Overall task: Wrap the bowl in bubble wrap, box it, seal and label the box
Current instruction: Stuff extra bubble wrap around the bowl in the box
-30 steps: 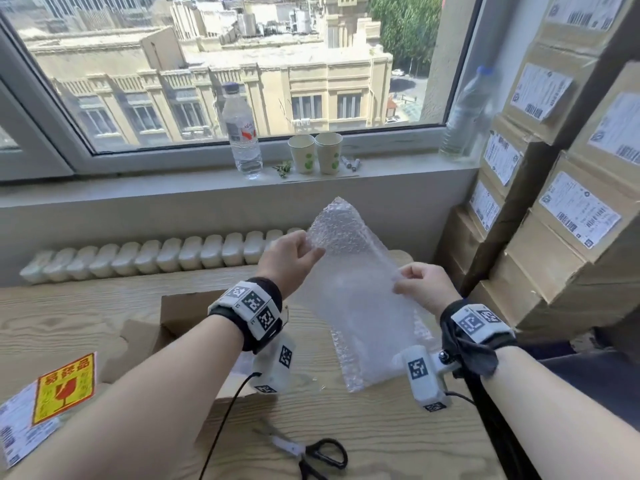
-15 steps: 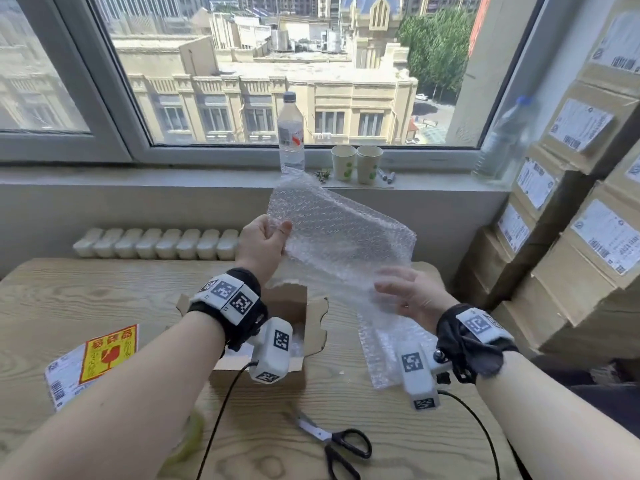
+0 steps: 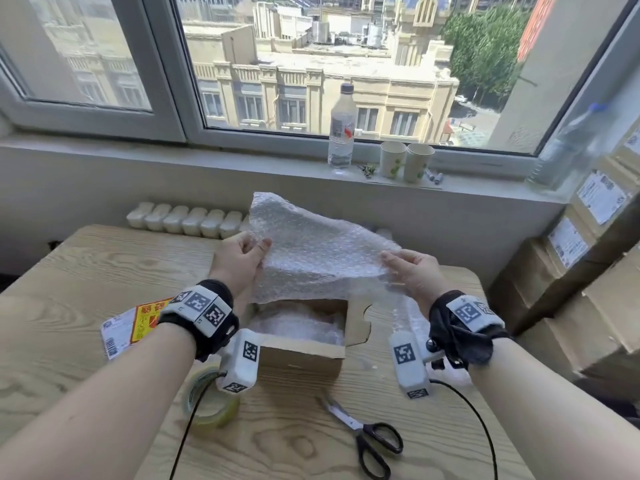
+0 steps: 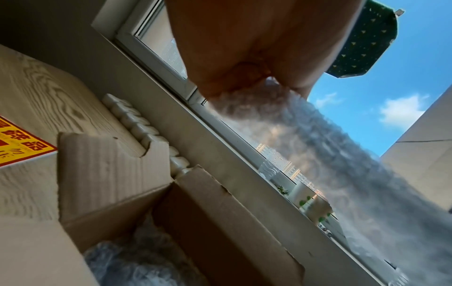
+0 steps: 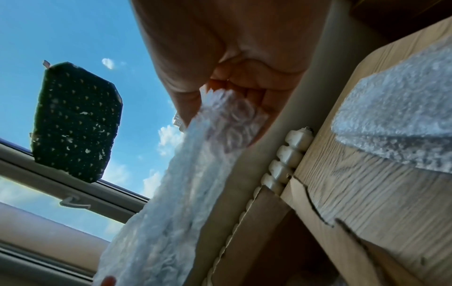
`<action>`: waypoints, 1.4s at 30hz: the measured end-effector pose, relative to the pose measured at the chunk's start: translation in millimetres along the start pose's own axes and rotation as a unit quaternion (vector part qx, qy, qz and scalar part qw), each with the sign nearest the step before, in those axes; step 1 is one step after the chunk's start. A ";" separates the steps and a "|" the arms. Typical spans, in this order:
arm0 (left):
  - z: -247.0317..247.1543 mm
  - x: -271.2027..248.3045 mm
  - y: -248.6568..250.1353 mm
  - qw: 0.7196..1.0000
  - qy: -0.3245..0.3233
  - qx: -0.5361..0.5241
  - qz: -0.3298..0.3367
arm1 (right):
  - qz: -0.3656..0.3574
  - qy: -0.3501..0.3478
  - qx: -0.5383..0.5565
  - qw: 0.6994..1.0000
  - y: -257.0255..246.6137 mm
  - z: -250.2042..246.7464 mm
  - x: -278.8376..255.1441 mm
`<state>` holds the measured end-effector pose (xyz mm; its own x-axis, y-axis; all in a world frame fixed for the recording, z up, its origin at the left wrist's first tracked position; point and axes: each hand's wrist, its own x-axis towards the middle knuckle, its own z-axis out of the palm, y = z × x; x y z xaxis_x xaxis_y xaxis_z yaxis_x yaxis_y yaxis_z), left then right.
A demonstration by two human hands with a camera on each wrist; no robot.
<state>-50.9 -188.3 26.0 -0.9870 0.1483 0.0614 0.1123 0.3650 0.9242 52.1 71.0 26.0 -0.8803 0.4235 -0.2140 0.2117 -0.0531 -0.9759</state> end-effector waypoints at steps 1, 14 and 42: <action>-3.6 -0.6 -1.1 1.000 0.004 0.001 -0.001 | 0.006 0.002 0.001 1.000 -0.7 4.2 0.4; -28.3 -0.9 -10.6 0.995 -0.053 -0.060 -0.055 | 0.070 0.052 0.082 0.993 4.4 11.8 10.9; -8.2 10.5 -1.9 0.991 -0.068 0.114 0.000 | 0.012 0.000 -0.162 0.987 -7.5 4.0 -16.0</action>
<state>-62.4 -195.0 28.0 -0.9642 0.2652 -0.0053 0.1499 0.5612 0.8140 62.8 61.0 36.6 -0.8732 0.4262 -0.2365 0.3571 0.2292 -0.9055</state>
